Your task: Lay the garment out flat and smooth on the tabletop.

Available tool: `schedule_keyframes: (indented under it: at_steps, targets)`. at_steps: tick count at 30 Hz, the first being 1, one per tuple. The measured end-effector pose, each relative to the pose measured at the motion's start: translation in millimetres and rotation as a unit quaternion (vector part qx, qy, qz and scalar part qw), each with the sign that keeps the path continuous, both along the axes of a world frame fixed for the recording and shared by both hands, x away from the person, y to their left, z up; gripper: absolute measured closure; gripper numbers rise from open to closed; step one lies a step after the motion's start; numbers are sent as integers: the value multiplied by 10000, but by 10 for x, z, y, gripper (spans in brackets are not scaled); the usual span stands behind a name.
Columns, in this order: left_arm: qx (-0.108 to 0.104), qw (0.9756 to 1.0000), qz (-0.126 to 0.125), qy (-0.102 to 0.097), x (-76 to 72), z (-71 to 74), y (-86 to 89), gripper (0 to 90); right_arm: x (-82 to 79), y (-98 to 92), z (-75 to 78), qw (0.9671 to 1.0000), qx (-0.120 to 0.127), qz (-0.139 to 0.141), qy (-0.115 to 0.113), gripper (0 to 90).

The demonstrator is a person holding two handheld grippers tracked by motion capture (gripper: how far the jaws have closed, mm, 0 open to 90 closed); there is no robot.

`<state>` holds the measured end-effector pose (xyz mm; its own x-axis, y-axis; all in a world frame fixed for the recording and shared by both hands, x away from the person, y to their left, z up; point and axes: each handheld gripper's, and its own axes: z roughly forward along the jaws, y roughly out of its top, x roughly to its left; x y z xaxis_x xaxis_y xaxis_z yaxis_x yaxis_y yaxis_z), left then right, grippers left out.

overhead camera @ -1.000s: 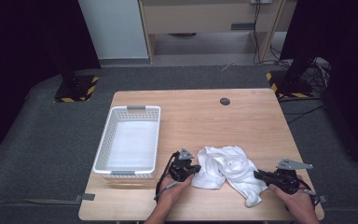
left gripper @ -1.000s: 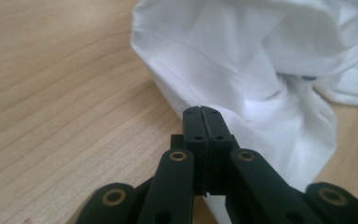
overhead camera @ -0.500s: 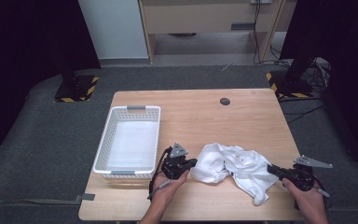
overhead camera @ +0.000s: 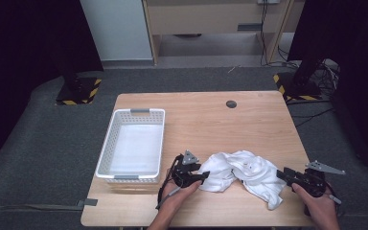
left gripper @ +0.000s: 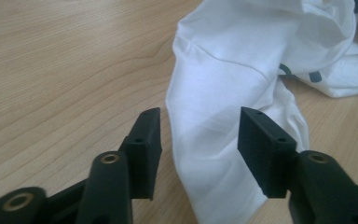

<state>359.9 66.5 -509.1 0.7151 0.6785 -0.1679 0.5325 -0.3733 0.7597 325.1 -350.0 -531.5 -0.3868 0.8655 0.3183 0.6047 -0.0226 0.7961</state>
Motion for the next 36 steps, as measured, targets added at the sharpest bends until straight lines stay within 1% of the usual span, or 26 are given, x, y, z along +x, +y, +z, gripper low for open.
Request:
schedule_keyframes:
  at_steps: [2,3,6,8,9,11,12,13,14,15,16,17,18,19,20,21,22,24,26,29,31,33,34,35,36]
  targets:
    - [-64,9999,51,63,47,-37,-12,390,-13,-4,-1,10000,47,24,-57,485]
    - [-76,9999,62,98,74,-56,-16,347,-23,-4,-1,9999,27,43,-104,466]
    - [-192,9996,72,200,132,-113,-29,329,-51,-7,4,9997,56,89,-226,415]
    - [-234,9993,22,285,156,-139,-39,341,-63,3,1,9995,64,126,-294,391]
    - [-236,9993,-2,306,162,-146,-45,354,-65,15,-5,9993,13,163,-330,376]
    - [-207,9991,-111,361,161,-156,-71,410,-63,56,-21,9992,-68,253,-317,355]
    - [-142,9991,-145,372,154,-161,-89,424,-59,81,-31,9990,-134,309,-310,347]
    - [-64,9991,-178,390,142,-165,-103,457,-55,106,-39,9987,-236,342,-302,352]
    - [-32,9989,-225,411,130,-169,-115,525,-51,129,-44,9984,-313,366,-296,376]
    - [1,9987,-256,444,118,-171,-126,566,-48,145,-48,9982,-347,400,-281,434]
    - [31,9986,-298,441,102,-165,-130,627,-49,158,-48,9980,-376,424,-269,499]
    - [37,9986,-318,423,86,-152,-135,708,-50,169,-46,9977,-428,455,-249,565]
    - [86,9990,-296,338,67,-124,-130,760,-54,177,-42,9975,-484,465,-225,636]
    - [60,9992,-279,265,49,-87,-123,814,-59,179,-38,9972,-524,486,-232,707]
    - [13,9994,-277,215,35,-46,-117,851,-68,181,-31,9971,-532,506,-218,769]
    - [-30,9995,-279,174,23,1,-106,868,-73,174,-21,9968,-559,516,-226,810]
    - [-88,9994,-289,137,12,49,-98,876,-79,163,-5,9971,-524,504,-220,839]
    - [-195,9993,-307,101,-5,147,-76,879,-93,135,43,9980,-385,451,-236,858]
    - [-282,9991,-298,63,-20,243,-47,881,-121,110,121,9982,-285,434,-309,862]
    - [-416,9987,-291,77,-35,392,14,882,-171,65,269,9982,-149,414,-404,865]
    - [-472,9984,-302,105,-45,496,70,882,-193,13,352,9984,-10,381,-414,866]
    - [-517,9980,-332,142,-48,577,123,882,-192,-51,386,9987,69,363,-363,866]
    - [-486,9981,-349,157,-42,598,146,882,-180,-83,377,9990,67,312,-310,866]
    - [-479,9981,-344,204,-33,594,161,882,-157,-111,350,9994,58,241,-228,866]
    - [-447,9978,-377,304,-18,565,164,882,-125,-130,305,9998,19,176,-110,866]
